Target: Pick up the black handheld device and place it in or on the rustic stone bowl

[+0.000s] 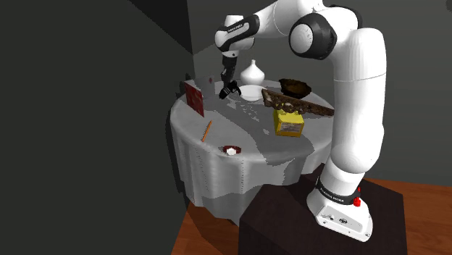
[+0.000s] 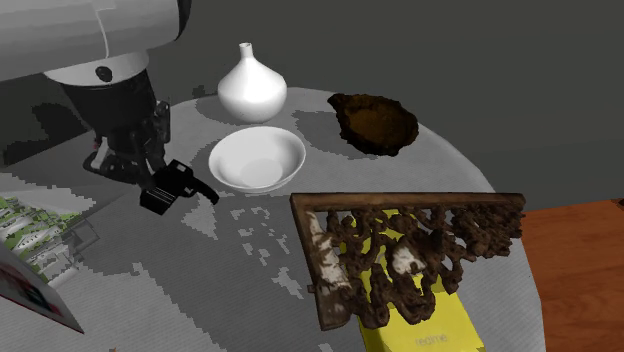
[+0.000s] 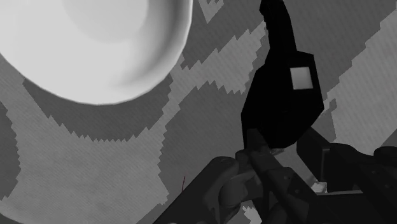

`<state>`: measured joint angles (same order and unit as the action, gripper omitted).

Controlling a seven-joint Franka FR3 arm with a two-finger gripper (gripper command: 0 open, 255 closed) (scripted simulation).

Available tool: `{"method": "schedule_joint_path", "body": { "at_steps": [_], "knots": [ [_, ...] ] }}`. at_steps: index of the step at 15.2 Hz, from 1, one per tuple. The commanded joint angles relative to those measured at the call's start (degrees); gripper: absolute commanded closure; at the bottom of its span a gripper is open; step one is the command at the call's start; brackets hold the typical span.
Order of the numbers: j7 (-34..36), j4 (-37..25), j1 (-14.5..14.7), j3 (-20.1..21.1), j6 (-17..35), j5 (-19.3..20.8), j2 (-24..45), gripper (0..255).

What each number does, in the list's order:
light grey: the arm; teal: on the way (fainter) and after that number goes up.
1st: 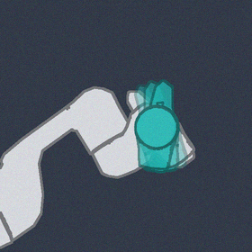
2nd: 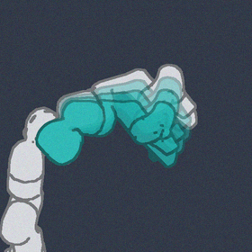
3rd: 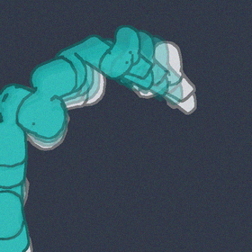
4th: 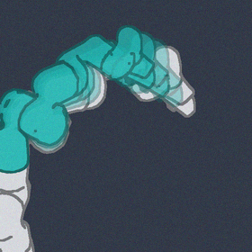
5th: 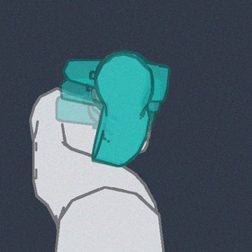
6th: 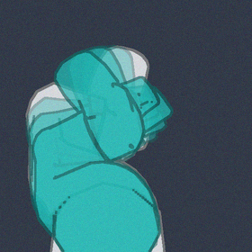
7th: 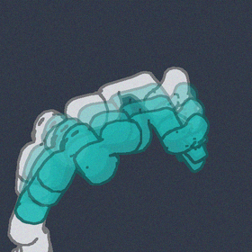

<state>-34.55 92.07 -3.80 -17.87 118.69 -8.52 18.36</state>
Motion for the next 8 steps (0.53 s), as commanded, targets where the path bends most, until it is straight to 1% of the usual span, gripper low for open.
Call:
{"method": "schedule_joint_path", "body": {
  "at_steps": [1,8],
  "knots": [
    [0.2,-1.5,0.0,-0.1,-1.7,0.2,-0.2,255],
    [0.6,-6.2,-0.2,-0.2,-6.8,0.5,-0.7,255]
  ]
}}
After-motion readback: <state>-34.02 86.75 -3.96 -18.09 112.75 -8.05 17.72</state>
